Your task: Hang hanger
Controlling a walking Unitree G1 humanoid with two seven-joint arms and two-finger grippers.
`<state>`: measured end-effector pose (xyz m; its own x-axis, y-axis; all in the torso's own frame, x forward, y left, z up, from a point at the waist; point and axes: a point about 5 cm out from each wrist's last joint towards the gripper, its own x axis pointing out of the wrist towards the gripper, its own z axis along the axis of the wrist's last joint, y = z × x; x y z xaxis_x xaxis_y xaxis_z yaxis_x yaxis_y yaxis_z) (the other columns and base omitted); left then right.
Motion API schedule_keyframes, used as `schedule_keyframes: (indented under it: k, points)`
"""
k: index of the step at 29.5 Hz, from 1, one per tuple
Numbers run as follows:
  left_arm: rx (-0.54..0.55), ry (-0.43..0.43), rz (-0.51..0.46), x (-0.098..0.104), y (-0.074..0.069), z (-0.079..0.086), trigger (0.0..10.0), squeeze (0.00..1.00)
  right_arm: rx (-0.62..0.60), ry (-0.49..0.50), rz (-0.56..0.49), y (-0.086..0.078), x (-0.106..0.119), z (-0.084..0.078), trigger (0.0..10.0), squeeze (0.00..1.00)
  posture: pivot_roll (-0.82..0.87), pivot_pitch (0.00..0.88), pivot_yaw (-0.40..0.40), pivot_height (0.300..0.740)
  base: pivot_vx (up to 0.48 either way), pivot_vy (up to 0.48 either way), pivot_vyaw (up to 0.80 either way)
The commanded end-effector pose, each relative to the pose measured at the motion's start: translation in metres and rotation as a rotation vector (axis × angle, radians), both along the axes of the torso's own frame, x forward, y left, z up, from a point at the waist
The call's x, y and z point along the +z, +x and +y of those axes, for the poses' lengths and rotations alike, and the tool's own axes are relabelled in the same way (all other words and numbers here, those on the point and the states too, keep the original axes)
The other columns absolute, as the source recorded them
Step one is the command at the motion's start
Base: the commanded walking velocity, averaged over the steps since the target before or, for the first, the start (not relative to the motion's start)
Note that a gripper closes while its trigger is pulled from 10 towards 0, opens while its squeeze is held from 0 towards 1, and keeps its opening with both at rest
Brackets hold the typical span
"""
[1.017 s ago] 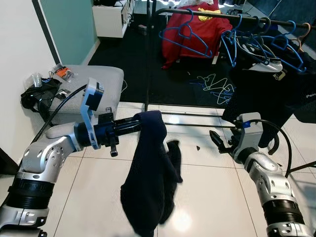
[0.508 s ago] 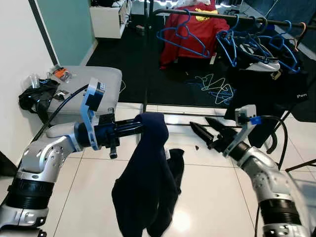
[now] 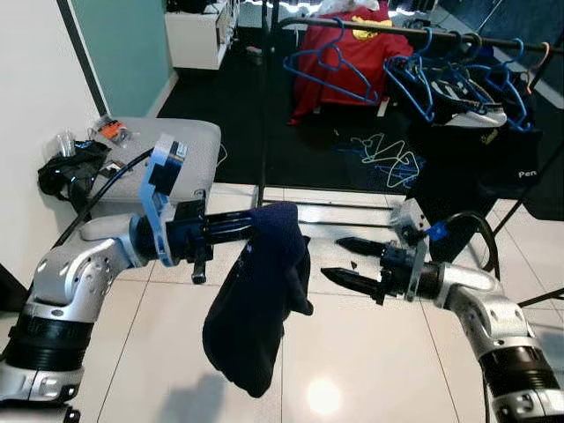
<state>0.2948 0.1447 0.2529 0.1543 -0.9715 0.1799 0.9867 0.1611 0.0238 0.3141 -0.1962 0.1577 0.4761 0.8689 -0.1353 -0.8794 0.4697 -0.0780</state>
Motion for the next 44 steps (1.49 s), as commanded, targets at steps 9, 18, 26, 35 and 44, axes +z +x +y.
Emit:
schedule_keyframes:
  k: [9, 18, 26, 35, 44]
  points:
    - [0.126, -0.032, -0.037, 0.009, 0.016, -0.002, 0.0, 0.00, 0.097, -0.107, -0.141, -0.012, -0.007, 0.022, 10.0, 1.00, -0.06, 0.129, -0.026, 0.740, 0.000, 0.000, 0.00]
    - [0.221, -0.084, -0.022, 0.017, 0.028, -0.001, 0.0, 0.00, 0.213, -0.051, -0.113, -0.028, -0.013, 0.038, 10.0, 0.00, -0.06, 0.132, -0.025, 0.740, 0.000, 0.000, 0.00]
    - [0.262, -0.120, -0.029, 0.023, 0.034, -0.002, 0.0, 0.00, 0.220, -0.057, -0.143, -0.024, -0.016, 0.042, 10.0, 0.00, -0.06, 0.132, -0.029, 0.740, 0.000, 0.000, 0.00]
    - [0.264, -0.160, -0.035, 0.031, 0.036, -0.005, 0.0, 0.00, 0.123, -0.084, -0.160, -0.009, -0.021, 0.038, 10.0, 0.00, -0.05, 0.130, -0.025, 0.740, 0.000, 0.000, 0.00]
    - [0.265, -0.159, -0.036, 0.031, 0.038, -0.007, 0.0, 0.00, 0.015, -0.075, -0.307, 0.004, -0.003, 0.035, 10.0, 0.00, -0.05, 0.129, -0.027, 0.740, 0.000, 0.000, 0.00]
